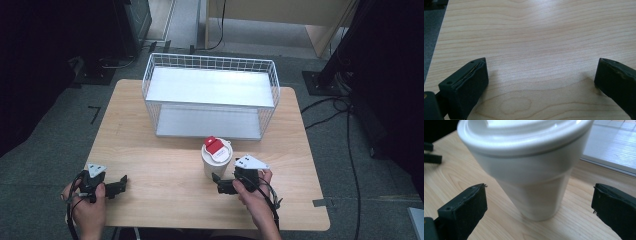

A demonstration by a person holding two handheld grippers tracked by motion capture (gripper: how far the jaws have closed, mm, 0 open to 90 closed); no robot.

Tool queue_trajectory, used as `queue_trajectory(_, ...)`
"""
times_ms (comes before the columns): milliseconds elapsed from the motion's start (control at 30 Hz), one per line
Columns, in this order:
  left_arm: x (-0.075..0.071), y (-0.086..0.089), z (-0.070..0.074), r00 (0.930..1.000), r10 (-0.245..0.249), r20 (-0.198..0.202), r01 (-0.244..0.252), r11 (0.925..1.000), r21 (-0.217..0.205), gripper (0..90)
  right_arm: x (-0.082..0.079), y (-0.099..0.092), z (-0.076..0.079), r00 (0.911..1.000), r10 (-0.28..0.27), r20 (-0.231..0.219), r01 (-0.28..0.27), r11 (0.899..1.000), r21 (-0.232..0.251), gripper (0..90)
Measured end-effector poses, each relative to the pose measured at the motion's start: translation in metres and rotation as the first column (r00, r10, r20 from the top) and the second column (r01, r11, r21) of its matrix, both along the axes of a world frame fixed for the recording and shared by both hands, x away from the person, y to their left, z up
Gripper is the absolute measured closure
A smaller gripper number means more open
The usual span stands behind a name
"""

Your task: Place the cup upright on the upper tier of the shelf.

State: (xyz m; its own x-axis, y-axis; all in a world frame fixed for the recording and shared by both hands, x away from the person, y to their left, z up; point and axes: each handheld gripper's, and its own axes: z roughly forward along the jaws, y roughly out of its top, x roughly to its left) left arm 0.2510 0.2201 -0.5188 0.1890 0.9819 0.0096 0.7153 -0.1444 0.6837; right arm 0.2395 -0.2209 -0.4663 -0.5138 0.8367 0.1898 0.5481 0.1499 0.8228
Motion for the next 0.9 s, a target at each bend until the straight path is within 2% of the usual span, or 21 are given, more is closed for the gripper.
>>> queue_trajectory(33,0.000,0.000,0.000,1.0000,0.001,0.000,-0.001,1.0000,0.000,0.0,0.001,0.001,0.001,1.0000,-0.009,-0.001,0.009,1.000,0.019,0.0)
queue_trajectory(200,0.000,0.000,0.000,1.0000,0.000,0.000,0.000,1.0000,0.000,0.0,0.004,0.004,0.001,0.9994,-0.035,0.002,0.035,0.998,0.043,0.0)
queue_trajectory(233,0.000,0.000,0.000,1.0000,0.000,0.000,0.000,1.0000,0.000,0.0,0.005,0.005,0.000,0.9993,-0.037,0.001,0.037,0.997,0.064,0.0)
queue_trajectory(400,0.000,0.000,0.000,1.0000,0.000,0.000,0.000,1.0000,0.000,0.0,0.008,0.014,-0.001,0.9990,-0.044,0.005,0.043,0.995,0.086,0.0)
queue_trajectory(567,0.000,0.000,0.000,1.0000,0.000,0.000,0.000,1.0000,0.000,0.0,0.013,0.022,-0.005,0.9983,-0.059,-0.003,0.059,0.995,0.086,1.4)
queue_trajectory(667,0.000,0.000,0.000,1.0000,0.000,0.000,0.000,1.0000,0.000,0.0,0.016,0.028,-0.009,0.9950,-0.098,0.019,0.097,0.993,0.060,4.5)
queue_trajectory(900,0.000,0.000,0.000,1.0000,0.000,0.000,0.000,1.0000,0.000,0.0,0.017,0.033,-0.013,0.9912,-0.123,0.049,0.121,0.992,0.047,4.8)
